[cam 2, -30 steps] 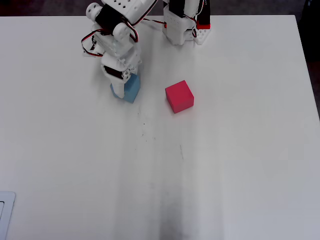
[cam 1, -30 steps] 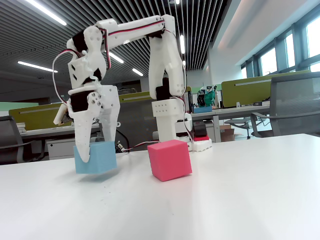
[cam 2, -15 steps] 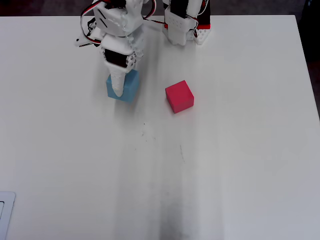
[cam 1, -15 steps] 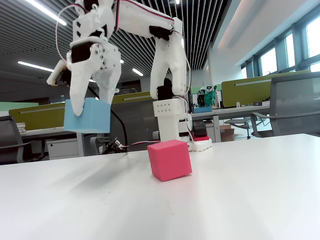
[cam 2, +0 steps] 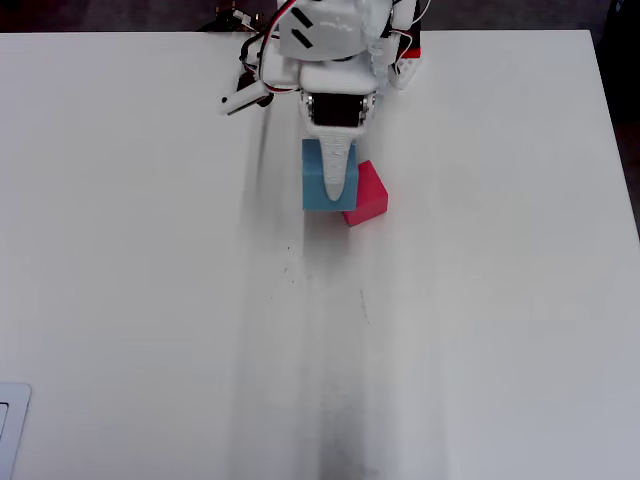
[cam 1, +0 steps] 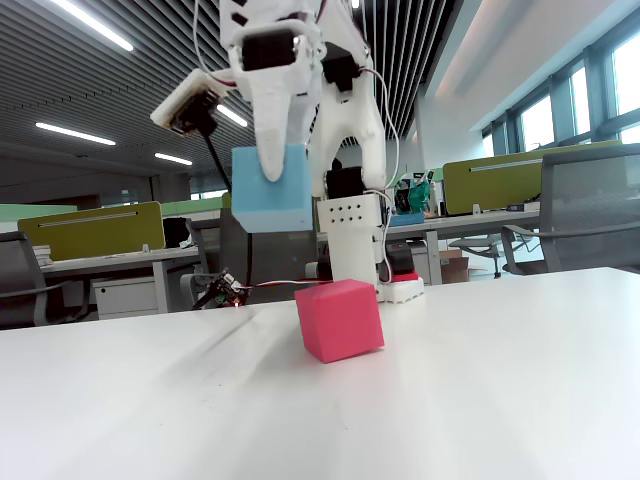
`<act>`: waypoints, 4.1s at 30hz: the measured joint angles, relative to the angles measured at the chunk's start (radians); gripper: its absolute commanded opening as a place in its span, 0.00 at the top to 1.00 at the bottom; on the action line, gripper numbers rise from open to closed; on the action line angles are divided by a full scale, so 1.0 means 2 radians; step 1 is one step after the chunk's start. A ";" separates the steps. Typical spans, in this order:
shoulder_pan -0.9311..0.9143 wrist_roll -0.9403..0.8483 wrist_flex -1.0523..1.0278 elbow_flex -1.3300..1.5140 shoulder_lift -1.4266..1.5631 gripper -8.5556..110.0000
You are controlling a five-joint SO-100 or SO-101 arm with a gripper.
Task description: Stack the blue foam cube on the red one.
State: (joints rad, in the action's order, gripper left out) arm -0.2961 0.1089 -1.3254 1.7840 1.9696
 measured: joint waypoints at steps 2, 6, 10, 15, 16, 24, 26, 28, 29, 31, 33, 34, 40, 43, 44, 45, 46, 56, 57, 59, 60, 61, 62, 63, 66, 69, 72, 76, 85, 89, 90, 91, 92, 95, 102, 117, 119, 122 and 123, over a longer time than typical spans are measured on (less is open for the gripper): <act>0.026 0.000 -0.001 0.048 0.025 0.75; 0.031 0.000 0.000 0.077 0.037 0.75; 0.038 0.000 0.005 0.110 0.041 0.75; 0.038 0.000 0.011 0.127 0.041 0.75; 0.039 0.000 0.011 0.127 0.040 0.75; 0.040 0.000 0.014 0.127 0.012 0.75; 0.040 0.000 0.014 0.127 0.001 0.75; 0.040 0.000 0.014 0.127 -0.007 0.75; 0.040 0.000 0.014 0.127 -0.010 0.75; 0.040 0.000 0.018 0.127 -0.016 0.75; 0.040 0.000 0.021 0.127 -0.020 0.75; 0.040 0.000 0.021 0.127 -0.021 0.75; 0.040 0.000 0.021 0.126 -0.024 0.71; 0.036 0.000 0.021 0.119 -0.025 0.71; 0.035 0.000 0.021 0.115 -0.023 0.71; 0.035 0.000 0.018 0.112 -0.020 0.71; 0.035 0.000 0.016 0.109 -0.015 0.71; 0.035 0.000 0.007 0.113 0.028 0.72; 0.035 0.000 0.007 0.116 0.028 0.72; 0.028 0.000 0.007 0.120 0.029 0.72; 0.028 0.000 0.008 0.120 0.029 0.72; 0.023 0.000 0.008 0.120 0.029 0.73; 0.020 0.000 0.008 0.120 0.027 0.73; 0.016 0.000 0.008 0.120 0.021 0.73; 0.015 0.000 0.015 0.120 -0.006 0.73; 0.012 0.000 0.019 0.120 -0.020 0.73; 0.011 0.000 0.023 0.120 -0.038 0.72; 0.011 0.000 0.024 0.120 -0.045 0.64; 0.009 0.000 0.019 0.120 -0.047 0.57; 0.011 0.000 0.015 0.120 -0.046 0.57; 0.011 0.000 0.015 0.120 -0.043 0.57; 0.012 0.000 0.015 0.120 -0.038 0.57; 0.014 0.000 0.014 0.120 -0.032 0.58; 0.017 0.000 0.008 0.120 0.000 0.58; 0.021 0.000 0.008 0.135 0.064 0.61; 0.028 -0.002 0.081 0.265 0.334 0.65; 0.029 -0.002 0.096 0.301 0.390 0.66; 0.027 -0.002 0.099 0.349 0.469 0.66; 0.028 -0.002 0.098 0.358 0.486 0.66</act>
State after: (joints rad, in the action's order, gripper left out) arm -0.2408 0.1058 -1.1290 2.5004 2.9406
